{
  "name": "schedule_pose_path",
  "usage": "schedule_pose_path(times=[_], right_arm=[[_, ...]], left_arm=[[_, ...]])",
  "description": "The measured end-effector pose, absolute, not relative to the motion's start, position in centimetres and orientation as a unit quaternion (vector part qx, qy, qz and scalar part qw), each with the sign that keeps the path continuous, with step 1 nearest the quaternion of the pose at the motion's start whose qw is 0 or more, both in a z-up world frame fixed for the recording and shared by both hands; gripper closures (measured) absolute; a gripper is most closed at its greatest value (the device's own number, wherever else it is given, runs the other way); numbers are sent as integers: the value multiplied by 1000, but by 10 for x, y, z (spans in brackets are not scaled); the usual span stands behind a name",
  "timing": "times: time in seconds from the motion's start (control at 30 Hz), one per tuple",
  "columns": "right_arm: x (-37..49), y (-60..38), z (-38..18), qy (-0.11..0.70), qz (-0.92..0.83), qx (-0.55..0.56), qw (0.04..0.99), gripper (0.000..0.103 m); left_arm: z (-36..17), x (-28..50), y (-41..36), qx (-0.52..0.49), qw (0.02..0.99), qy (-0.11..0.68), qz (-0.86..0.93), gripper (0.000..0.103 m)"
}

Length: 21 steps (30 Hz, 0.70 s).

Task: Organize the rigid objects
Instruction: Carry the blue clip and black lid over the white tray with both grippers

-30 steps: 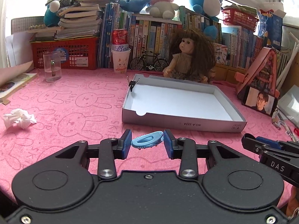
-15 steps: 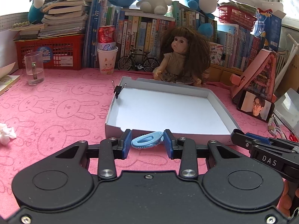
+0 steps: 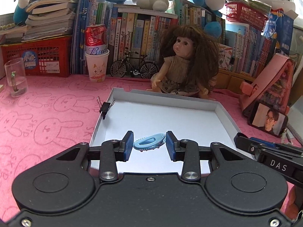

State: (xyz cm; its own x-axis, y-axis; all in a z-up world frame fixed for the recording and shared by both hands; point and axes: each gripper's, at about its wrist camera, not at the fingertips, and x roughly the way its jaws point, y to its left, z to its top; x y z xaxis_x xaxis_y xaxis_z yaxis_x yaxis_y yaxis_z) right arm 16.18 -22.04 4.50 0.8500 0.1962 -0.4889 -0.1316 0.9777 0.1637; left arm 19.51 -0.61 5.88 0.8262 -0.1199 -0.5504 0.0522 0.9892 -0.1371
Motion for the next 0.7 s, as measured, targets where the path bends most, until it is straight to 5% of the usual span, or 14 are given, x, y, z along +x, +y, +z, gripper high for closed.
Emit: schedule_pose_path(times=[0.7], right_arm=[[221,-220,19,334,78,68,937,65]], left_arm=[[20,260,-13,-42,932,359,-29,68]])
